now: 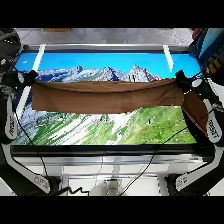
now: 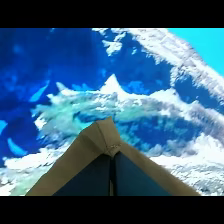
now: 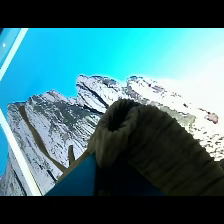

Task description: Fold the clothes and pants, and hang the long-sleeved shirts on hangers.

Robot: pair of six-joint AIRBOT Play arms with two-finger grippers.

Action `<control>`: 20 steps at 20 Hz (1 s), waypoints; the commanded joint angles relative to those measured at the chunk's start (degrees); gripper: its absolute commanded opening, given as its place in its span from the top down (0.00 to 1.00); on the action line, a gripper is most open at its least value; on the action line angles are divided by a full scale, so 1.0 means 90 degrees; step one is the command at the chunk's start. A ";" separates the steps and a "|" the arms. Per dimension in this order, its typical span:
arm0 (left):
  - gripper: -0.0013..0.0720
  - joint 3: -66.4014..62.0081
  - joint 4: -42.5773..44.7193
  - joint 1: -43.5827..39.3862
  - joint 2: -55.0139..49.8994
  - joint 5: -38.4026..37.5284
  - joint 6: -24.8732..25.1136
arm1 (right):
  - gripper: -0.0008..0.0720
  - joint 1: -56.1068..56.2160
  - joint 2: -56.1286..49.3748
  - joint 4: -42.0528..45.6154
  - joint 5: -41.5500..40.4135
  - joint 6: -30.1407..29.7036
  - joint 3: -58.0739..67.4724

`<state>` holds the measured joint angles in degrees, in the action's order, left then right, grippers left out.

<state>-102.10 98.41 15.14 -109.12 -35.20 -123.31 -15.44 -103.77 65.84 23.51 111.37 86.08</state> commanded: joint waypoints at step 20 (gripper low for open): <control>0.34 0.0022 0.1637 0.0721 0.1970 -0.4867 0.2504 | 0.24 -0.0682 0.0925 0.1095 0.2062 -0.1365 0.0840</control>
<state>-102.50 107.81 18.31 -94.80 -60.84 -107.22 -18.63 -97.47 73.87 37.39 100.31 93.45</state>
